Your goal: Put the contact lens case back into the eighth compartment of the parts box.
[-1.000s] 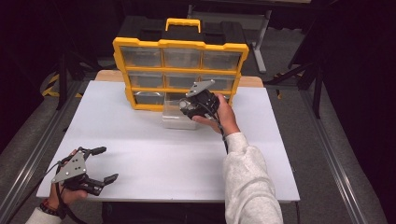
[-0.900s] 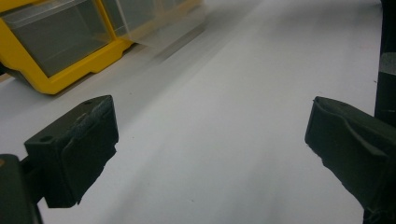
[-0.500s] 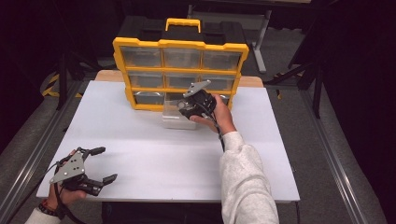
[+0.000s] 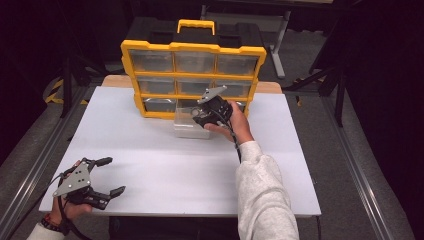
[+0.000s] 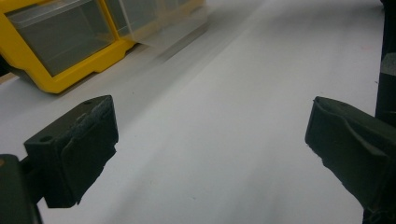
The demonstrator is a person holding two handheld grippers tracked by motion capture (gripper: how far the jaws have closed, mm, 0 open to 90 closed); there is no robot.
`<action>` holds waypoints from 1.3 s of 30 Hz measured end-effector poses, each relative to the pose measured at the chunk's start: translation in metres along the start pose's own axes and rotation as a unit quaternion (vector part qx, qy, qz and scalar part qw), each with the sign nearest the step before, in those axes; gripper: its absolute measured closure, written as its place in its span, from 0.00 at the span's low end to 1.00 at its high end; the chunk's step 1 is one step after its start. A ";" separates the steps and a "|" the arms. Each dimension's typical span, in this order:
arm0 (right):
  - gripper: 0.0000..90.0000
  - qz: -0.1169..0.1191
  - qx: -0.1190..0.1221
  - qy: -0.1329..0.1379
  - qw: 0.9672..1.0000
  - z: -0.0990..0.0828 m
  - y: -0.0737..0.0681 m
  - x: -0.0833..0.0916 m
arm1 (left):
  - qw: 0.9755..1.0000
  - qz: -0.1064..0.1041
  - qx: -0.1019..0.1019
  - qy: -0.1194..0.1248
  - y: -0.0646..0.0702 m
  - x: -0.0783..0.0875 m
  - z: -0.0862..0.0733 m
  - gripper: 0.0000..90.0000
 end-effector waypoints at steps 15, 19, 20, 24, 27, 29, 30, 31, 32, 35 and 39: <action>0.55 0.000 0.002 -0.006 1.000 -0.002 -0.001 -0.003 | 1.000 0.001 -0.003 -0.002 0.001 0.000 0.000 0.04; 0.55 -0.001 0.003 -0.007 1.000 -0.003 -0.001 -0.006 | 1.000 -0.001 -0.003 -0.001 0.001 0.000 0.000 0.04; 0.55 0.000 0.003 -0.008 1.000 -0.003 -0.002 -0.007 | 1.000 -0.001 -0.003 -0.001 0.001 0.000 0.000 0.04; 0.47 -0.006 -0.001 -0.002 1.000 -0.002 -0.001 -0.006 | 1.000 -0.003 -0.001 0.002 0.001 0.000 0.000 0.04; 0.46 -0.013 0.004 -0.001 1.000 -0.001 -0.001 -0.003 | 1.000 -0.003 0.000 0.002 0.001 0.000 0.000 0.04; 0.46 -0.015 0.003 0.001 1.000 0.000 -0.001 -0.001 | 1.000 -0.002 0.001 0.001 0.001 0.000 0.000 0.04; 0.44 -0.019 0.004 0.004 1.000 0.001 0.000 0.001 | 1.000 0.000 0.001 -0.001 0.000 -0.001 0.000 0.04; 0.43 -0.026 0.005 0.009 1.000 0.002 0.001 0.004 | 1.000 0.001 0.002 -0.002 0.000 -0.001 0.000 0.04; 0.43 -0.029 0.001 0.014 0.999 0.003 0.002 0.006 | 1.000 0.000 0.002 -0.001 0.000 -0.002 0.000 0.04; 0.40 -0.043 -0.009 0.032 0.999 0.006 0.004 0.019 | 1.000 -0.002 -0.001 -0.006 0.001 -0.002 -0.001 0.05; 0.38 -0.056 -0.016 0.052 0.997 0.010 0.005 0.033 | 1.000 -0.001 -0.001 -0.006 0.001 -0.003 0.000 0.05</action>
Point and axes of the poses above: each handheld gripper's, and its own axes: x roughly backward along the jaws, z roughly out of its top, y roughly to its right, the point moved 7 cm from there along -x, roughly forward along the jaws, and after that the axes turned 12 degrees about -z, right-handed, at the moved point
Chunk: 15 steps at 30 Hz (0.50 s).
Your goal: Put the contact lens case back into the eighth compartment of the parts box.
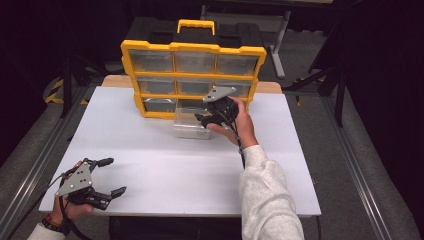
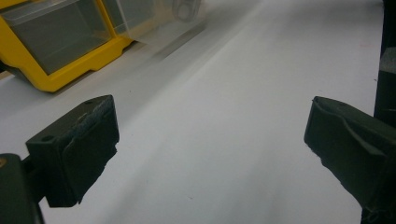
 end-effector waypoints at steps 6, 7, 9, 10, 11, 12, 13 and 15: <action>0.35 -0.009 0.000 0.022 1.000 0.005 -0.003 0.016 | 1.000 0.002 0.002 -0.001 -0.001 -0.001 -0.001 0.05; 0.35 -0.010 0.001 0.025 1.000 0.006 -0.005 0.018 | 1.000 0.001 0.003 -0.001 -0.001 -0.001 -0.001 0.05; 0.34 -0.012 0.003 0.028 1.000 0.006 -0.006 0.020 | 1.000 0.003 0.002 -0.002 -0.001 -0.001 -0.001 0.05; 0.34 -0.014 0.004 0.031 0.999 0.007 -0.007 0.022 | 1.000 0.002 0.002 -0.001 0.000 -0.001 0.000 0.05; 0.34 -0.013 0.004 0.033 0.999 0.007 -0.008 0.024 | 1.000 0.002 0.003 -0.001 0.000 -0.001 0.000 0.05; 0.34 -0.014 0.006 0.035 0.999 0.007 -0.009 0.026 | 1.000 0.002 0.002 -0.002 0.000 -0.001 0.000 0.05; 0.34 -0.017 0.008 0.037 0.999 0.007 -0.010 0.027 | 1.000 0.003 0.003 -0.001 -0.001 -0.001 0.000 0.05; 0.33 -0.018 0.007 0.041 0.999 0.007 -0.011 0.029 | 1.000 0.006 0.003 0.000 -0.001 -0.001 0.000 0.04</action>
Point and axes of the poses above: each handheld gripper's, and its own axes: x roughly backward along the jaws, z roughly out of its top, y roughly to its right, the point moved 7 cm from there along -x, roughly forward along the jaws, and after that the axes turned 12 degrees about -z, right-handed, at the moved point
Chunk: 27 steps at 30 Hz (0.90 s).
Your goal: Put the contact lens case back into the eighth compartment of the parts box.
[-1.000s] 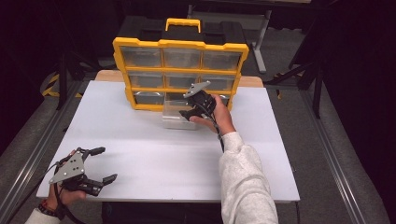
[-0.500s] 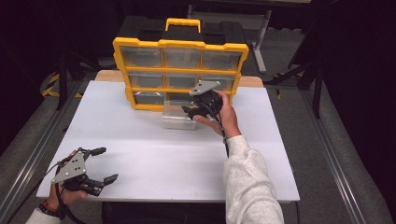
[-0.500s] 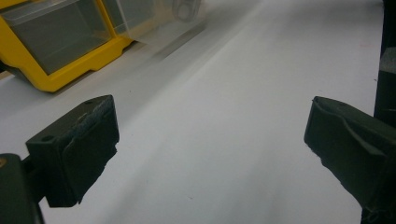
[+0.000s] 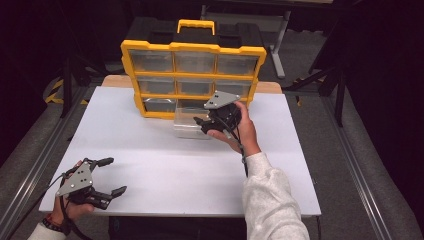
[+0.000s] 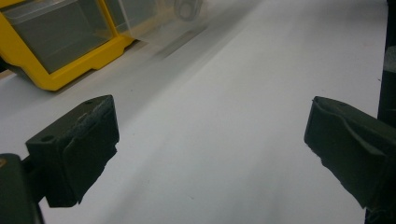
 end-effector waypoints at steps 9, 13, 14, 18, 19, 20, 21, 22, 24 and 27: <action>0.28 -0.015 0.006 0.009 1.000 -0.006 -0.008 0.010 | 1.000 0.002 -0.001 -0.001 0.000 0.000 0.000 0.04; 0.27 -0.021 0.009 0.009 1.000 -0.010 -0.010 0.013 | 1.000 0.002 0.000 -0.003 0.000 0.000 0.000 0.04; 0.27 -0.022 0.008 0.010 1.000 -0.010 -0.011 0.014 | 1.000 0.003 0.000 -0.003 0.000 0.000 -0.001 0.04; 0.21 -0.030 0.009 0.010 0.999 -0.014 -0.015 0.016 | 1.000 0.004 0.000 -0.006 -0.001 -0.001 -0.001 0.04; 0.17 -0.040 0.010 0.012 0.999 -0.016 -0.016 0.017 | 1.000 0.003 0.001 -0.006 0.000 -0.001 -0.001 0.05; 0.17 -0.040 0.010 0.012 0.999 -0.016 -0.016 0.017 | 1.000 0.004 0.000 -0.006 0.000 -0.001 -0.001 0.05; 0.15 -0.048 0.009 0.013 0.999 -0.017 -0.016 0.018 | 1.000 0.003 0.000 -0.006 0.000 -0.001 -0.001 0.05; 0.14 -0.048 0.006 0.015 0.999 -0.018 -0.017 0.019 | 1.000 0.003 0.001 -0.006 0.000 -0.002 -0.001 0.05; 0.13 -0.054 0.003 0.017 0.998 -0.019 -0.019 0.020 | 1.000 0.003 0.000 -0.006 0.000 -0.002 -0.001 0.05; 0.13 -0.057 0.009 0.020 0.998 -0.022 -0.021 0.024 | 1.000 0.001 -0.003 -0.006 0.000 -0.001 0.000 0.04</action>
Point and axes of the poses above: each handheld gripper's, and its own axes: x roughly backward along the jaws, z roughly out of its top, y roughly to its right, the point moved 7 cm from there along -x, roughly forward along the jaws, and after that the axes turned 12 degrees about -z, right-handed, at the moved point
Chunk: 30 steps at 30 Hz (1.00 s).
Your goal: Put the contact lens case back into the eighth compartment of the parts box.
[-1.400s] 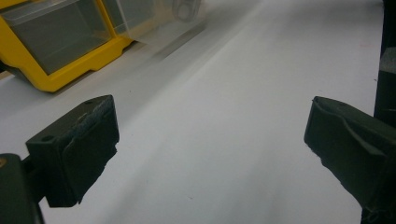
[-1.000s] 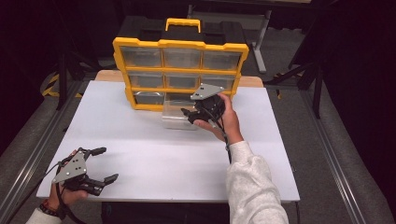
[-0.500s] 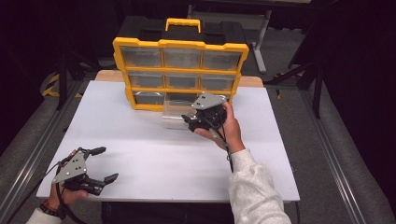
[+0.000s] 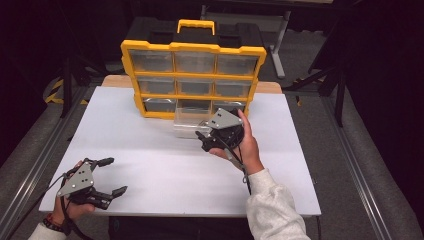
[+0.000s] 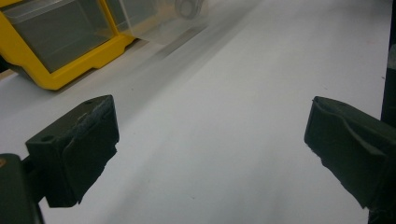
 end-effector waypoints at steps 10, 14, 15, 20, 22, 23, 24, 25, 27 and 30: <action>0.14 -0.014 0.010 -0.003 1.000 -0.008 -0.003 0.005 | 1.000 0.005 0.001 0.001 -0.001 0.001 0.000 0.04; 0.14 -0.019 0.006 0.002 1.000 -0.009 -0.001 0.010 | 1.000 0.006 0.001 0.000 -0.001 0.001 0.000 0.04; 0.14 -0.021 0.004 0.003 1.000 -0.010 -0.001 0.011 | 1.000 0.006 0.002 0.001 -0.001 0.000 0.000 0.04; 0.14 -0.021 -0.002 0.008 1.000 -0.012 0.000 0.016 | 1.000 0.008 0.000 -0.002 -0.001 -0.001 0.000 0.04; 0.14 -0.023 -0.002 0.012 1.000 -0.013 0.000 0.018 | 1.000 0.008 0.001 -0.002 -0.001 -0.001 0.000 0.04; 0.13 -0.023 -0.003 0.011 1.000 -0.014 0.000 0.018 | 1.000 0.010 0.001 -0.002 -0.001 -0.001 0.000 0.04; 0.13 -0.023 -0.003 0.011 1.000 -0.014 0.000 0.019 | 1.000 0.011 0.001 -0.001 -0.002 0.000 0.000 0.04; 0.13 -0.024 -0.004 0.013 1.000 -0.015 0.000 0.020 | 1.000 0.011 0.002 -0.001 -0.002 0.000 0.000 0.04; 0.13 -0.023 -0.006 0.012 1.000 -0.017 0.000 0.021 | 1.000 0.011 0.001 -0.002 -0.002 0.000 0.000 0.04; 0.14 -0.025 -0.006 0.013 1.000 -0.018 0.000 0.023 | 1.000 0.011 0.001 -0.003 -0.001 -0.001 0.000 0.04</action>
Point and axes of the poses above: each handheld gripper's, and its own axes: x roughly backward along the jaws, z roughly out of its top, y roughly to its right, the point moved 7 cm from there along -x, roughly forward along the jaws, and after that the axes turned 12 degrees about -z, right-handed, at the moved point
